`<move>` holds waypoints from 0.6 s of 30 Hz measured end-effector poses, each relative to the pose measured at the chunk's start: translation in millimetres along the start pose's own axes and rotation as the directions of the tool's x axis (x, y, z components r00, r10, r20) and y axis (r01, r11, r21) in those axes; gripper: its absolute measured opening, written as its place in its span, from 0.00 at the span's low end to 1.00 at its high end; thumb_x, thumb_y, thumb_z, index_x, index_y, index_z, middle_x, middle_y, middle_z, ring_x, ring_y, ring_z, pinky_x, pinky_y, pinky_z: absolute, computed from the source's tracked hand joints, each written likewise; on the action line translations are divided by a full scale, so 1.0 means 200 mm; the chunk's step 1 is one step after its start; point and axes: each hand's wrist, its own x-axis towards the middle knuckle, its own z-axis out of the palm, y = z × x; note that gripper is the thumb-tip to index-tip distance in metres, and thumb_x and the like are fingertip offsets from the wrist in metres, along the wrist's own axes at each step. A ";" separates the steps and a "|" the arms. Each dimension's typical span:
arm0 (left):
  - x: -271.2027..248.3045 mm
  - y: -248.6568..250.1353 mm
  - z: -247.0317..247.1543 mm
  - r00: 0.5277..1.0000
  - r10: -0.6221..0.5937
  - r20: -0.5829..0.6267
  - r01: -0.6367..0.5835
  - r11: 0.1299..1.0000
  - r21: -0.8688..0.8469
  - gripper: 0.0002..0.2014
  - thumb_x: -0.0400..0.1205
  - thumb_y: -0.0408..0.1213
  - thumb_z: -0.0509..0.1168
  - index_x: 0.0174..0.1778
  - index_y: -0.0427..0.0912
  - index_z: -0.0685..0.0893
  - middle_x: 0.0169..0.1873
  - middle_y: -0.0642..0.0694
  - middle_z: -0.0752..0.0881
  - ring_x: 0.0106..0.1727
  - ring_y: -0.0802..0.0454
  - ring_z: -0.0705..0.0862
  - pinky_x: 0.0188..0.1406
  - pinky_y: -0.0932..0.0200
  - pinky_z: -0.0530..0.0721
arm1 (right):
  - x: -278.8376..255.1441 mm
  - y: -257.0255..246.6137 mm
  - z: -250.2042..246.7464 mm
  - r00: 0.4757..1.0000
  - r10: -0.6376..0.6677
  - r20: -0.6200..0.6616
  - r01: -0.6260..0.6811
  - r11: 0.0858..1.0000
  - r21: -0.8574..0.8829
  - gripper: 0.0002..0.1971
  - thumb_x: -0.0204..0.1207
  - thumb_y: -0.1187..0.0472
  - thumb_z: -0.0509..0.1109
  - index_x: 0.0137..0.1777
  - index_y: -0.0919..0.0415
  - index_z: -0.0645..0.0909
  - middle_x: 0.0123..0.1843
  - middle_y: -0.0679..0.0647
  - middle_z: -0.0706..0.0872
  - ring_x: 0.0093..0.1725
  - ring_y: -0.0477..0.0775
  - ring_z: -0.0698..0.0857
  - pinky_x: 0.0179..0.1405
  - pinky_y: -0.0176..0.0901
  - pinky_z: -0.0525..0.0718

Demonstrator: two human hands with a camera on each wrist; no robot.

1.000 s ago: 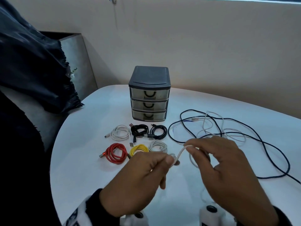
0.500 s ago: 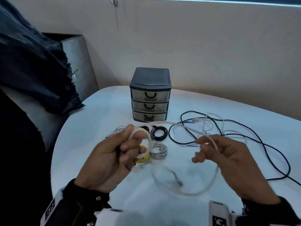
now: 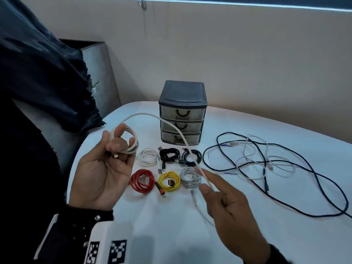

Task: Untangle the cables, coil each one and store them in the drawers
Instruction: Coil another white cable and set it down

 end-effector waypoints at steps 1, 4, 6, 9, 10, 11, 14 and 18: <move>-0.01 -0.01 0.01 1.000 -0.009 -0.012 0.010 0.996 0.085 0.18 0.86 0.41 0.58 0.46 0.35 0.91 0.25 0.54 0.70 0.29 0.62 0.76 0.52 0.62 0.88 | 0.01 0.00 0.00 1.000 0.005 0.003 -0.004 0.998 -0.065 0.18 0.79 0.40 0.64 0.68 0.23 0.75 0.25 0.45 0.73 0.24 0.51 0.68 0.25 0.43 0.72; -0.07 -0.11 0.06 0.998 -0.065 0.016 0.052 0.908 0.417 0.18 0.82 0.40 0.60 0.46 0.28 0.89 0.23 0.51 0.68 0.23 0.57 0.74 0.54 0.62 0.87 | 0.04 -0.01 0.00 0.998 0.034 -0.045 -0.045 0.962 -0.271 0.36 0.74 0.40 0.71 0.78 0.23 0.56 0.65 0.26 0.79 0.56 0.34 0.84 0.58 0.44 0.84; -0.09 -0.19 0.08 0.993 -0.105 0.062 0.043 0.781 0.623 0.22 0.79 0.40 0.61 0.50 0.19 0.84 0.20 0.51 0.73 0.24 0.53 0.77 0.35 0.65 0.84 | 0.05 -0.03 -0.01 0.981 -0.017 -0.193 -0.048 0.945 -0.323 0.46 0.73 0.42 0.73 0.83 0.30 0.46 0.82 0.29 0.62 0.79 0.35 0.67 0.77 0.47 0.71; -0.12 -0.25 0.06 0.976 -0.198 0.095 0.054 0.635 0.770 0.26 0.78 0.41 0.63 0.52 0.13 0.81 0.23 0.46 0.80 0.27 0.49 0.78 0.34 0.63 0.79 | 0.05 -0.09 -0.02 0.927 -0.285 -0.243 0.133 0.857 -0.498 0.38 0.82 0.49 0.66 0.87 0.45 0.50 0.87 0.41 0.56 0.86 0.43 0.54 0.84 0.50 0.58; -0.13 -0.25 0.06 0.967 -0.235 0.098 0.067 0.606 0.793 0.23 0.79 0.41 0.63 0.50 0.18 0.85 0.26 0.39 0.79 0.27 0.49 0.78 0.35 0.62 0.79 | 0.05 -0.10 -0.02 0.912 -0.362 -0.192 0.195 0.795 -0.574 0.33 0.84 0.52 0.62 0.87 0.49 0.55 0.88 0.44 0.56 0.87 0.47 0.53 0.85 0.53 0.54; -0.14 -0.26 0.07 0.958 -0.269 0.102 0.080 0.588 0.805 0.20 0.79 0.40 0.64 0.49 0.23 0.89 0.28 0.36 0.77 0.26 0.49 0.78 0.35 0.63 0.79 | 0.06 -0.09 -0.01 0.905 -0.406 -0.130 0.242 0.741 -0.626 0.28 0.85 0.53 0.58 0.86 0.49 0.59 0.88 0.46 0.58 0.87 0.49 0.52 0.85 0.57 0.50; -0.16 -0.28 0.08 0.941 -0.322 0.101 0.128 0.618 0.775 0.18 0.79 0.41 0.65 0.47 0.28 0.91 0.23 0.43 0.71 0.23 0.49 0.77 0.34 0.67 0.80 | 0.08 -0.02 0.01 0.914 -0.404 -0.045 0.317 0.779 -0.541 0.20 0.87 0.56 0.53 0.76 0.48 0.76 0.76 0.44 0.77 0.81 0.47 0.69 0.84 0.66 0.54; -0.17 -0.28 0.10 0.932 -0.337 0.134 0.176 0.744 0.644 0.16 0.81 0.40 0.65 0.45 0.29 0.92 0.22 0.48 0.70 0.22 0.52 0.77 0.39 0.65 0.84 | 0.08 0.02 0.04 0.942 -0.248 -0.226 0.216 0.964 -0.156 0.13 0.85 0.55 0.60 0.60 0.44 0.85 0.43 0.31 0.86 0.45 0.38 0.87 0.47 0.37 0.85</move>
